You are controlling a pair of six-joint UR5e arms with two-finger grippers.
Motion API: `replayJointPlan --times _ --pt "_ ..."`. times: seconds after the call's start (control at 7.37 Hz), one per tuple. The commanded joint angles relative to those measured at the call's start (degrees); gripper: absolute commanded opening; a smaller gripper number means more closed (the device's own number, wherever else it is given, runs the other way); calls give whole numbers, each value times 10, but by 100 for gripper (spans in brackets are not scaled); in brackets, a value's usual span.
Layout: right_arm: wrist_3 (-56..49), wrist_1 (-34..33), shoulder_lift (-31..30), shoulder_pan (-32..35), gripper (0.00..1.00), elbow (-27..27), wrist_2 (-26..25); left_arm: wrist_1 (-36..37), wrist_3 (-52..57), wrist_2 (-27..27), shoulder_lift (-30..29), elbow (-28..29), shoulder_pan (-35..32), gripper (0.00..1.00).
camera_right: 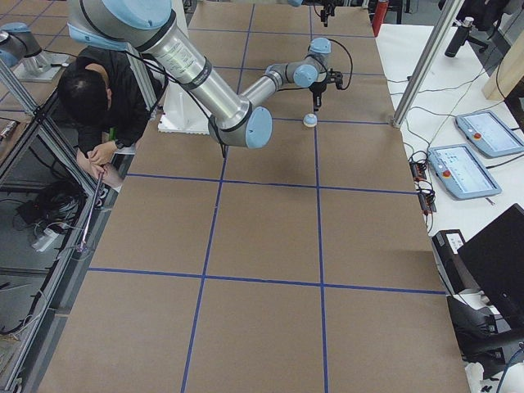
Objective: Place and press bell with both arms
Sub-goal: 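Position the right gripper directly above the bell's button, then press down on the bell's button with the right gripper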
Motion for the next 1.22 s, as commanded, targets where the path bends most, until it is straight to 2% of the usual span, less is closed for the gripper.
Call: replayJointPlan --times 0.0,1.09 --pt "0 1 20 -5 0 -30 -5 0 0 0 4 0 0 100" --pt "-1 2 15 -12 0 -51 -5 -2 0 1 6 1 2 100"
